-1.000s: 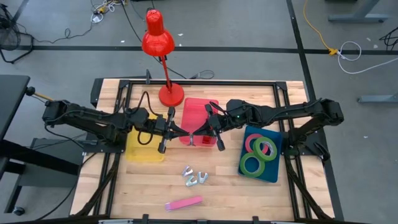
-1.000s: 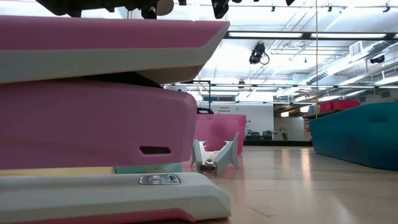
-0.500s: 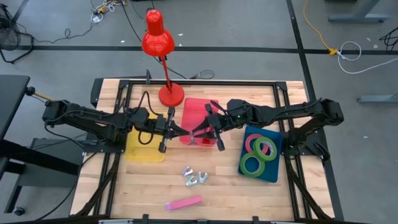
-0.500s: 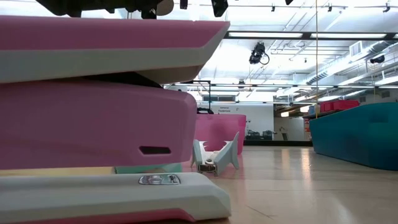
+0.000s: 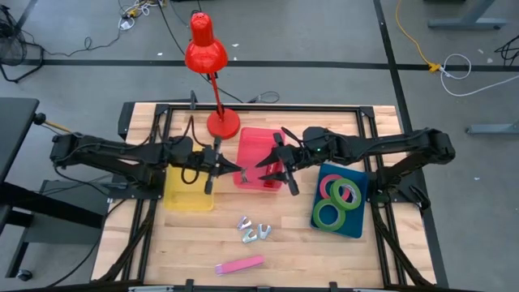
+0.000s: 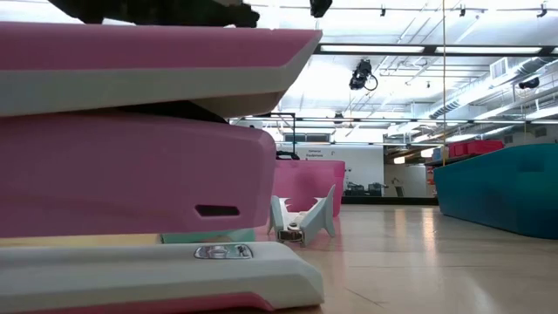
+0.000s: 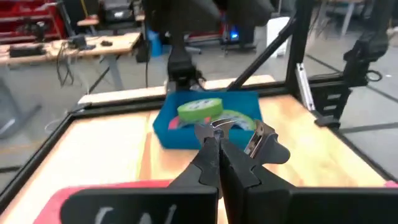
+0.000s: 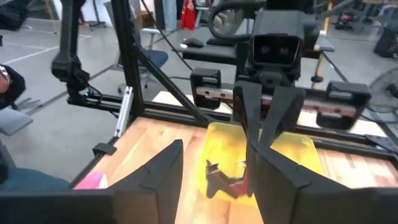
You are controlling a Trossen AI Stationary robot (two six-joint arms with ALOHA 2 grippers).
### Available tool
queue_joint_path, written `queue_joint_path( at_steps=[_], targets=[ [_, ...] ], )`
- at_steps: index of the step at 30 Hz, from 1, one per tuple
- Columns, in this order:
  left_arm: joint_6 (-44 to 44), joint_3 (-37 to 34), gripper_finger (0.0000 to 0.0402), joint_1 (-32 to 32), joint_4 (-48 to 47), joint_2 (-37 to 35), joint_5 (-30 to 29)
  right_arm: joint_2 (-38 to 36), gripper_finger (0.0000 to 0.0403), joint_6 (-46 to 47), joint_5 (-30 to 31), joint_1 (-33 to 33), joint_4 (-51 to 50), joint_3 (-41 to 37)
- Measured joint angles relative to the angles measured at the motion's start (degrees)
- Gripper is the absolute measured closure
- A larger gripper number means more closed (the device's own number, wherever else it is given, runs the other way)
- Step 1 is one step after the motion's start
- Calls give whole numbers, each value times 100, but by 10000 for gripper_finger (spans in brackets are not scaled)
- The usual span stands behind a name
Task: Pick and place Stapler, Stapler remover, tape
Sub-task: Put the black staple remover into the yellow bin
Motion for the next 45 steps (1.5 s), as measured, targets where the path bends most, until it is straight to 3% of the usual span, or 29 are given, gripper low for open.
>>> queue_joint_path(
  at_steps=[19,34,45],
  targets=[
    [199,8,401,268,-2518,-1219,-866,-23,256,-43,247,-2,-507,0],
    [-298,8,401,849,-4522,-1281,-2070,-23,257,-46,248,-2,-526,0],
    [-304,8,400,1237,-5159,-1279,-2379,-21,257,-45,248,-1,-527,0]
  ],
)
